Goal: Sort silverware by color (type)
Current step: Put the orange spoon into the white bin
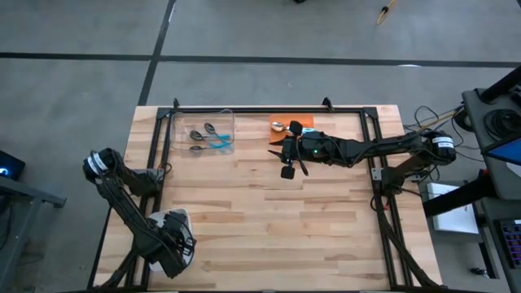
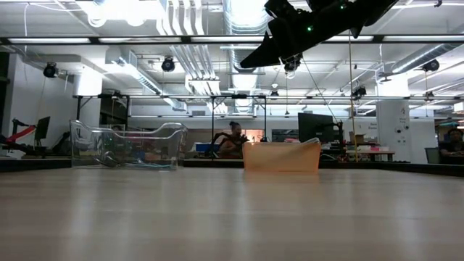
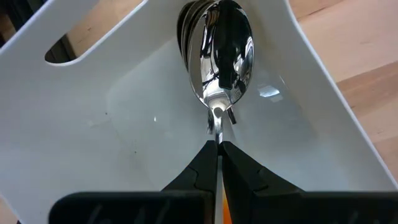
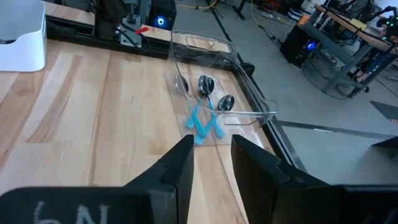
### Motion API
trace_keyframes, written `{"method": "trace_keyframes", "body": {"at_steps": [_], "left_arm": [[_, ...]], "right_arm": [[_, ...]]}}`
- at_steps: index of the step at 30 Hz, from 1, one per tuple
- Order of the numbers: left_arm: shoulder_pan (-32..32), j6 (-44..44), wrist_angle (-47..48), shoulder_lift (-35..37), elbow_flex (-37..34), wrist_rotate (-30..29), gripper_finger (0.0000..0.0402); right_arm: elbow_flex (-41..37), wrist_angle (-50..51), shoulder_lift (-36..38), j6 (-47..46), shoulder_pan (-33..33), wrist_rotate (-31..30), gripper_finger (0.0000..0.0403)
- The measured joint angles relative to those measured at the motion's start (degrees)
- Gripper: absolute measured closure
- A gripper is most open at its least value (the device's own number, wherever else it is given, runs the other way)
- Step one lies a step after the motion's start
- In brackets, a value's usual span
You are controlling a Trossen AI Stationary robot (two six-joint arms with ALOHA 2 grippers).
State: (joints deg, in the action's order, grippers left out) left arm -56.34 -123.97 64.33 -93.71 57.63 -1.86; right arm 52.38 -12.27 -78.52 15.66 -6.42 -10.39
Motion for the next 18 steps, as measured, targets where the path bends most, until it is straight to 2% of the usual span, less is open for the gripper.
{"method": "trace_keyframes", "body": {"at_steps": [18], "left_arm": [[0.0,-1.72,-0.32,0.0,-0.02,-0.03,0.0391]], "right_arm": [[0.02,0.0,0.0,0.31,0.0,0.0,0.0305]]}}
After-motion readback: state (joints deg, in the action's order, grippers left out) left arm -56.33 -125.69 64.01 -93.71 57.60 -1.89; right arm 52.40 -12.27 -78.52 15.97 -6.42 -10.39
